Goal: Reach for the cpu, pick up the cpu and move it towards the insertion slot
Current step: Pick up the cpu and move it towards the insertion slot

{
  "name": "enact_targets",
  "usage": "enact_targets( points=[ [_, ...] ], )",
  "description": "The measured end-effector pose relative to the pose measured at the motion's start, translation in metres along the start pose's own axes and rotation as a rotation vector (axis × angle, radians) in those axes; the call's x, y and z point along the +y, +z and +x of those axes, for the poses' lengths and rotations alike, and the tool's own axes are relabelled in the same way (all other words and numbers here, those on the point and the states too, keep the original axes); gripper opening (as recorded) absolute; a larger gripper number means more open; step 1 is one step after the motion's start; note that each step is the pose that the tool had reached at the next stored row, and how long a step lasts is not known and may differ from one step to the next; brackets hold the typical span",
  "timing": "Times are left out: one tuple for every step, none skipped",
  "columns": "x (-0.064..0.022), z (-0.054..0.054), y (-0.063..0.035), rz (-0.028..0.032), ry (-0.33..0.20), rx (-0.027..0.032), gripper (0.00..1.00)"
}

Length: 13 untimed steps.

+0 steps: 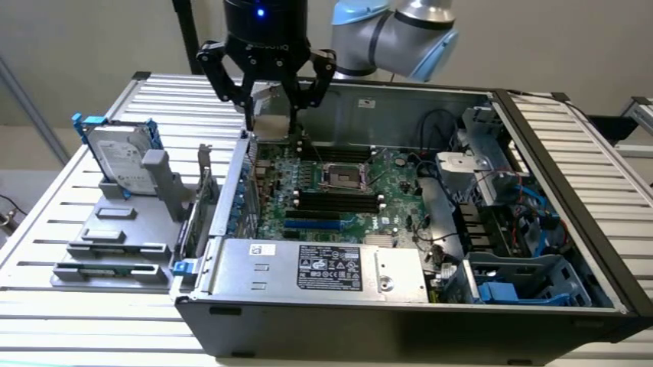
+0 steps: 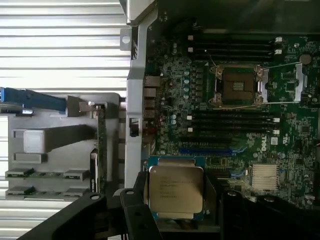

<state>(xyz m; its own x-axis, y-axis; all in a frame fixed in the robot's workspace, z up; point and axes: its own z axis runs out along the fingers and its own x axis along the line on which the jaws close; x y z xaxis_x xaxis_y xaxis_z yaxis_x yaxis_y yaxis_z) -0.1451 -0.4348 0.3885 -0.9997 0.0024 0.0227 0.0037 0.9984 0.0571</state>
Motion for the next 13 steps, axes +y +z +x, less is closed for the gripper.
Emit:
enact_targets(
  points=[
    [0.0,-0.004,-0.0001,-0.0001,0.0,0.0,0.55],
    [0.0001,-0.009,-0.0001,-0.0001,0.0,0.0,0.55],
    [0.0002,-0.014,-0.0001,-0.0002,0.0,0.0001,0.55],
    [0.0003,-0.018,0.0,-0.0002,0.0,0.0,0.55],
    [0.0005,-0.023,0.0001,-0.0001,0.0,0.0001,0.55],
    [0.0008,-0.027,0.0002,-0.0001,0.0,0.0001,0.55],
    [0.0013,-0.032,0.0005,-0.0002,0.0,0.0001,0.55],
    [0.0021,-0.037,0.0008,-0.0002,0.0,0.0,0.55],
    [0.003,-0.041,0.0011,-0.0002,0.0,0.0001,0.55],
    [0.004,-0.046,0.0015,-0.0002,0.0,0.0001,0.55],
    [0.0053,-0.05,0.0019,-0.0002,0.0,0.0001,0.55],
    [0.0069,-0.055,0.0023,-0.0001,0.0,0.0001,0.55],
    [0.0087,-0.059,0.0028,-0.0002,0.0,0.0001,0.55]
  ],
)
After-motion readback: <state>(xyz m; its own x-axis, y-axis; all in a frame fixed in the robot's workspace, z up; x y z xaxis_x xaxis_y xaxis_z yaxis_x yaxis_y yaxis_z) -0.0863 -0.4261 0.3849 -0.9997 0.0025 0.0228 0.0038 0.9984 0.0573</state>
